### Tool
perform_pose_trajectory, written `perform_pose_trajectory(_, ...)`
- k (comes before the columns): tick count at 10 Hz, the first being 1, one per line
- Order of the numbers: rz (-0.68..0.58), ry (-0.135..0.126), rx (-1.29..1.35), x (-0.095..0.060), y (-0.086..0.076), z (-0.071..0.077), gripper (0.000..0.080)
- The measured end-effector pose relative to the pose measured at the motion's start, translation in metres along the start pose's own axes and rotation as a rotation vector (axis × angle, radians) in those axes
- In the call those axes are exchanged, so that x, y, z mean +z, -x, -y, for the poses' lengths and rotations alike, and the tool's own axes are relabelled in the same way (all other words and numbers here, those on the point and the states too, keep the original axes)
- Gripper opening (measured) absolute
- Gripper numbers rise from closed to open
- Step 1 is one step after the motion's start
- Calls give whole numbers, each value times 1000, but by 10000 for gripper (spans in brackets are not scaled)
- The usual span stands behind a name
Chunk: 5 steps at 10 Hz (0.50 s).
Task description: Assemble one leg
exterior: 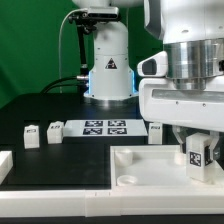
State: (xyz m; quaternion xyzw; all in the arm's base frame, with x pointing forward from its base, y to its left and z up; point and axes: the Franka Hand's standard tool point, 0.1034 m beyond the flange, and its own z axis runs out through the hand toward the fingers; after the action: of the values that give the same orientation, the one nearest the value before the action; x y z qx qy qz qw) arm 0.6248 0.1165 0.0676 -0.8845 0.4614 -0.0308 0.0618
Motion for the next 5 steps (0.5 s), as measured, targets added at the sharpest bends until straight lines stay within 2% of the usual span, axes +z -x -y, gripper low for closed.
perform_pose_trajectory(3, 21, -6, 298, 0, 0, -1, 291)
perform_pose_trajectory(5, 24, -7, 296, 1, 0, -1, 291)
